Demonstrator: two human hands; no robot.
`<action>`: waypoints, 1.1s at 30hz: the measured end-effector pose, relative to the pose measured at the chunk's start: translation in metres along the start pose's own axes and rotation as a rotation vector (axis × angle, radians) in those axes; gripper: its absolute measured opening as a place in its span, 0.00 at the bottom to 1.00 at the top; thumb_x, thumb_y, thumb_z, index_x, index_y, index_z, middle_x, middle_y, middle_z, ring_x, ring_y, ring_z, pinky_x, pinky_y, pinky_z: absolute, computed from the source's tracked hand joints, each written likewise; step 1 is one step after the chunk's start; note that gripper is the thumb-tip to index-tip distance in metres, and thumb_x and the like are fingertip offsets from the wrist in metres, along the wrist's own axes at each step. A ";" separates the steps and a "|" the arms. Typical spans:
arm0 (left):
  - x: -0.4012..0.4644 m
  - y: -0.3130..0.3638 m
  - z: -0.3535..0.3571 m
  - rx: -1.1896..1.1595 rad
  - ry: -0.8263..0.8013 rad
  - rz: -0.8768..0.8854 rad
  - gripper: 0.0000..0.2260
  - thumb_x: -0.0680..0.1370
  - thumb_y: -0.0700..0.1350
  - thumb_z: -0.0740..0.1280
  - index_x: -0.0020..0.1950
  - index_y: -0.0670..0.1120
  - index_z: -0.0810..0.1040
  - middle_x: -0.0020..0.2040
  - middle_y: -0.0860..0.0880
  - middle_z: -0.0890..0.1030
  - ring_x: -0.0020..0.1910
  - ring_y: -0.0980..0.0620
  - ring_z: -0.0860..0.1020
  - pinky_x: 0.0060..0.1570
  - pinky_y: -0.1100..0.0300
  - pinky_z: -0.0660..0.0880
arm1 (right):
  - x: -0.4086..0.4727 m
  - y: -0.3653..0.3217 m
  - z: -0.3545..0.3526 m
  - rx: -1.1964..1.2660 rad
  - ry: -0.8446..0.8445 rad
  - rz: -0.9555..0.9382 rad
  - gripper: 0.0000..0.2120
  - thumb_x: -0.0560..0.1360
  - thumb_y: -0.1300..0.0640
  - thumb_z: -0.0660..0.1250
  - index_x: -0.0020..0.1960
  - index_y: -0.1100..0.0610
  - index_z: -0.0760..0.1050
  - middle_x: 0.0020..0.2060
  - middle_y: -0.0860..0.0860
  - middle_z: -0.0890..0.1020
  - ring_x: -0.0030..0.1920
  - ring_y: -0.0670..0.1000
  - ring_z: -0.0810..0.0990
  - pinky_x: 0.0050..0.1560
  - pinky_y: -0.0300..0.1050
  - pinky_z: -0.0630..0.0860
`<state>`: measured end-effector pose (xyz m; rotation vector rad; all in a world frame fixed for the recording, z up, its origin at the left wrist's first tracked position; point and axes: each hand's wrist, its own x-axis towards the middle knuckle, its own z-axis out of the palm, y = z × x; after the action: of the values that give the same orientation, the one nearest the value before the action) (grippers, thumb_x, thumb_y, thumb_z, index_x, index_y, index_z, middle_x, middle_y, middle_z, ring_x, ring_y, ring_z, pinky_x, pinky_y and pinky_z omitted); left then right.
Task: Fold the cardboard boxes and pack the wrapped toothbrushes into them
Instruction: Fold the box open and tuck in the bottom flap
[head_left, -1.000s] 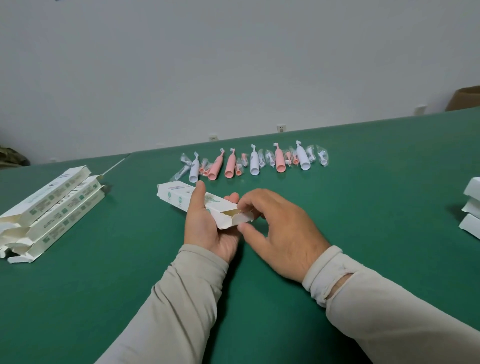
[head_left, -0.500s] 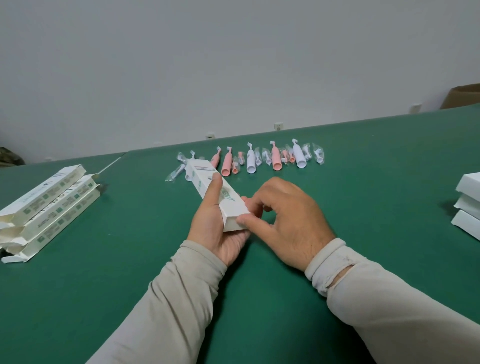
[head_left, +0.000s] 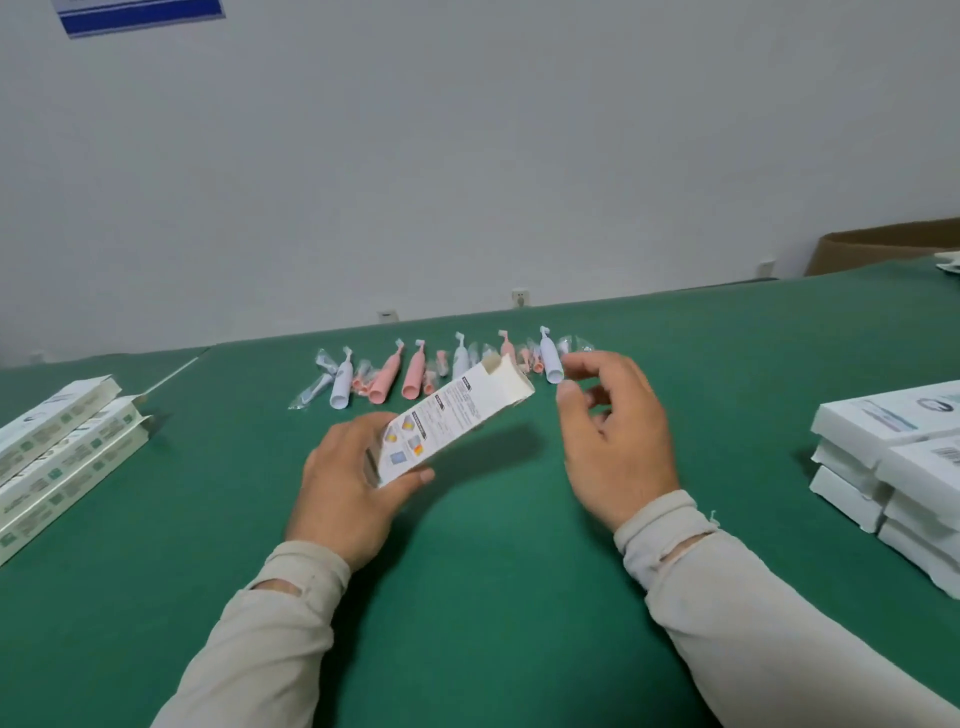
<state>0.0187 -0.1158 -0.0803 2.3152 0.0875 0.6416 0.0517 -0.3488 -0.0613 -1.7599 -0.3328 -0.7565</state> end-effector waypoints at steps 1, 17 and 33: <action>-0.001 0.000 0.000 0.013 -0.010 0.024 0.23 0.68 0.48 0.80 0.58 0.62 0.74 0.52 0.55 0.75 0.55 0.48 0.73 0.61 0.47 0.71 | 0.002 -0.002 -0.001 -0.060 -0.030 -0.097 0.08 0.79 0.57 0.63 0.53 0.45 0.76 0.48 0.38 0.77 0.44 0.40 0.76 0.42 0.36 0.72; 0.024 -0.024 0.007 0.204 0.196 0.027 0.23 0.69 0.48 0.79 0.63 0.51 0.78 0.54 0.44 0.80 0.54 0.39 0.74 0.56 0.48 0.67 | 0.082 0.070 0.001 -0.194 -0.205 0.281 0.15 0.79 0.54 0.64 0.65 0.46 0.75 0.46 0.46 0.78 0.39 0.42 0.76 0.45 0.40 0.76; 0.032 -0.038 0.013 0.118 0.278 -0.038 0.24 0.70 0.53 0.76 0.65 0.55 0.76 0.55 0.51 0.78 0.56 0.46 0.72 0.57 0.57 0.63 | 0.179 0.122 0.087 -1.011 -0.696 0.296 0.18 0.83 0.59 0.54 0.68 0.57 0.75 0.68 0.54 0.76 0.66 0.57 0.74 0.68 0.49 0.69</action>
<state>0.0576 -0.0887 -0.1002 2.3163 0.3056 0.9580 0.2843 -0.3341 -0.0525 -2.9384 -0.1247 -0.0148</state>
